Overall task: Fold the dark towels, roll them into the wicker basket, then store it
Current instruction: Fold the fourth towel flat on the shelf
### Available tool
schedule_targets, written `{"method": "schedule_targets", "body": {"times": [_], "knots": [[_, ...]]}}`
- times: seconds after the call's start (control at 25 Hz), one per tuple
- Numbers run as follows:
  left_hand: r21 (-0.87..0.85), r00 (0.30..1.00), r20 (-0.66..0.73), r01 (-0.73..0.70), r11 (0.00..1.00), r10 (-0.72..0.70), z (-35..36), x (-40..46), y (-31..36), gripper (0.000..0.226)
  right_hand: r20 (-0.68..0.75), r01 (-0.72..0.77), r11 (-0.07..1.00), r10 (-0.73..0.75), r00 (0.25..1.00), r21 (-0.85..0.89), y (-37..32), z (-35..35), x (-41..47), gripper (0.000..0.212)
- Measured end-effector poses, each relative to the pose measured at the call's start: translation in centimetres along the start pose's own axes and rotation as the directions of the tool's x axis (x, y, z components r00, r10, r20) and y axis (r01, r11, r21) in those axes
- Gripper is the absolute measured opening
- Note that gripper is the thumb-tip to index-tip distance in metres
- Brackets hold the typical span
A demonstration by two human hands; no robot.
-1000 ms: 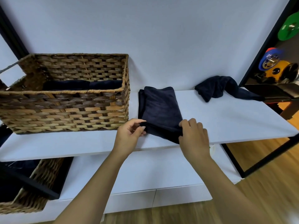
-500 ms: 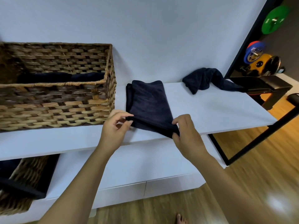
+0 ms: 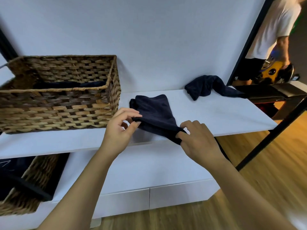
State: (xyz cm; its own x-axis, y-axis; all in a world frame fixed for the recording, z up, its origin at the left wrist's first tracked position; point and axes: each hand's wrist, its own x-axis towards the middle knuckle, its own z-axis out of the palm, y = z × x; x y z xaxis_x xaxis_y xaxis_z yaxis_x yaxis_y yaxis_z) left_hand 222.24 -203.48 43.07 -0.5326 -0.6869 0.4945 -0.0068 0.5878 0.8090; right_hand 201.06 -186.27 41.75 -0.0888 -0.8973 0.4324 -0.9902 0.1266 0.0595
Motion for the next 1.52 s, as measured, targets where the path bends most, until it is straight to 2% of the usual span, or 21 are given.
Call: {"method": "schedule_targets", "body": {"times": [0.16, 0.24, 0.32, 0.4, 0.44, 0.52, 0.56, 0.68, 0.76, 0.84, 0.96, 1.08, 1.24, 1.32, 1.4, 1.52], "knots": [[0.017, 0.999, -0.033, 0.001, 1.0, 0.0, 1.0, -0.7, 2.8, 0.02, -0.054, -0.033, 0.999, 0.032, 0.998, -0.019, 2.1, -2.2, -2.1, 0.032], [0.027, 0.997, -0.059, 0.049, 0.998, -0.047, 2.5, -1.8, 4.7, 0.021, -0.075, -0.034, 0.998, 0.03, 0.997, -0.047, 3.0, -3.8, -3.3, 0.031], [0.024, 0.991, -0.095, 0.102, 0.995, -0.099, 4.1, -3.3, 6.9, 0.016, -0.103, -0.061, 0.998, 0.061, 0.993, 0.007, 3.7, -5.8, -4.7, 0.029], [-0.016, 0.984, -0.122, 0.128, 0.992, -0.129, 5.3, -4.5, 9.1, 0.016, -0.132, -0.082, 0.986, 0.102, 0.986, 0.144, 4.4, -8.0, -6.6, 0.026], [-0.032, 0.982, -0.13, 0.131, 0.991, -0.134, 5.7, -5.0, 10.2, 0.018, -0.108, -0.126, 0.956, 0.159, 0.981, 0.265, 4.7, -9.2, -7.3, 0.023], [-0.047, 0.981, -0.149, 0.121, 0.991, -0.127, 6.5, -6.2, 12.5, 0.019, 0.024, -0.251, 0.803, 0.283, 0.959, 0.54, 5.3, -11.7, -8.9, 0.023], [-0.052, 0.979, -0.163, 0.115, 0.992, -0.122, 6.7, -6.8, 13.5, 0.016, 0.054, -0.277, 0.737, 0.312, 0.949, 0.616, 5.5, -12.7, -9.4, 0.024], [-0.077, 0.969, -0.216, 0.103, 0.992, -0.118, 6.5, -8.4, 16.3, 0.005, 0.072, -0.258, 0.614, 0.31, 0.948, 0.746, 5.6, -15.6, -9.9, 0.03], [-0.076, 0.967, -0.231, 0.092, 0.993, -0.107, 5.7, -8.7, 18.1, 0.003, 0.104, -0.248, 0.477, 0.308, 0.946, 0.843, 5.5, -17.2, -9.6, 0.014], [-0.067, 0.967, -0.237, 0.085, 0.994, -0.099, 5.2, -8.5, 19.9, 0.006, 0.094, -0.224, 0.398, 0.322, 0.942, 0.89, 5.6, -18.4, -9.1, 0.004], [-0.056, 0.957, -0.246, 0.141, 0.988, -0.15, 4.9, -7.6, 21.7, 0.015, 0.105, -0.209, 0.246, 0.377, 0.92, 0.947, 5.8, -18.8, -7.8, 0.024], [0.007, 0.937, -0.215, 0.282, 0.959, -0.274, 4.3, -5.8, 21.0, 0.015, 0.156, -0.255, 0.212, 0.397, 0.904, 0.943, 6.0, -17.8, -5.9, 0.038], [0.052, 0.893, -0.134, 0.439, 0.897, -0.429, 3.9, -1.6, 18.9, 0.01, 0.259, -0.373, 0.238, 0.4, 0.879, 0.897, 6.7, -15.6, -1.4, 0.02], [-0.037, 0.909, -0.154, 0.387, 0.921, -0.388, 3.6, 2.2, 19.0, 0.006, 0.221, -0.339, 0.199, 0.452, 0.864, 0.919, 7.2, -15.6, 2.6, 0.013], [-0.189, 0.953, -0.183, 0.207, 0.96, -0.241, 2.9, 6.7, 19.8, 0.01, 0.075, -0.165, 0.14, 0.499, 0.864, 0.976, 7.5, -16.6, 7.0, 0.006], [-0.275, 0.979, -0.203, -0.026, 0.961, -0.032, 1.2, 12.6, 20.1, 0.013, -0.175, 0.104, 0.163, 0.512, 0.841, 0.981, 8.0, -18.0, 12.4, 0.007]]}}
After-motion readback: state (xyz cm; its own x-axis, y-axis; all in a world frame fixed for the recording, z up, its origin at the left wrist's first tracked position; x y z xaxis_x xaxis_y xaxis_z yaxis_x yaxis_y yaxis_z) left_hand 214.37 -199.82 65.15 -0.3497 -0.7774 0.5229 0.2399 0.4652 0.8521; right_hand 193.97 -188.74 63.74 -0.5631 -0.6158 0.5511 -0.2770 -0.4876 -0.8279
